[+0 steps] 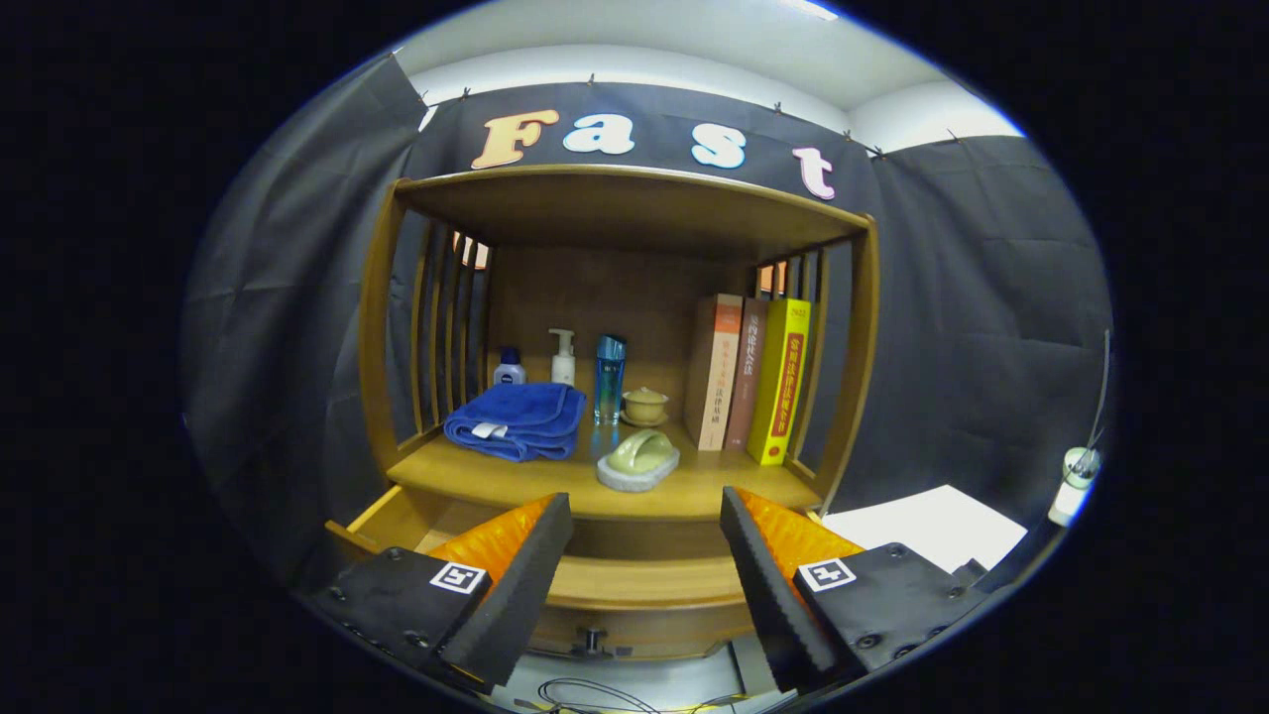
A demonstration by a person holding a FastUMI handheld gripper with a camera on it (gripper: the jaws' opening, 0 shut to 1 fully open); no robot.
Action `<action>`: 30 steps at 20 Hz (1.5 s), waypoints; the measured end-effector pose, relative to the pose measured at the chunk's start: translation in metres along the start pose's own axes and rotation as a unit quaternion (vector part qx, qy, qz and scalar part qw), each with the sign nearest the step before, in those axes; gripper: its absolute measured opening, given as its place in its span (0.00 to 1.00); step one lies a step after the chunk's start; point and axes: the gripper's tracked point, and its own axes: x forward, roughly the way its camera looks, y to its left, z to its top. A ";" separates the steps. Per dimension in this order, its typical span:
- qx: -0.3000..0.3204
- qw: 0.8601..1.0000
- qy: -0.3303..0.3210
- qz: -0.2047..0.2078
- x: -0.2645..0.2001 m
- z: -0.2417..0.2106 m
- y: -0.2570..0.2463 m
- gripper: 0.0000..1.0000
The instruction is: Pull open the drawer, take out the items inside it, and place them on the countertop above the cabinet.
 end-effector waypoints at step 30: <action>0.007 0.997 0.072 0.021 0.026 -0.157 0.035 0.98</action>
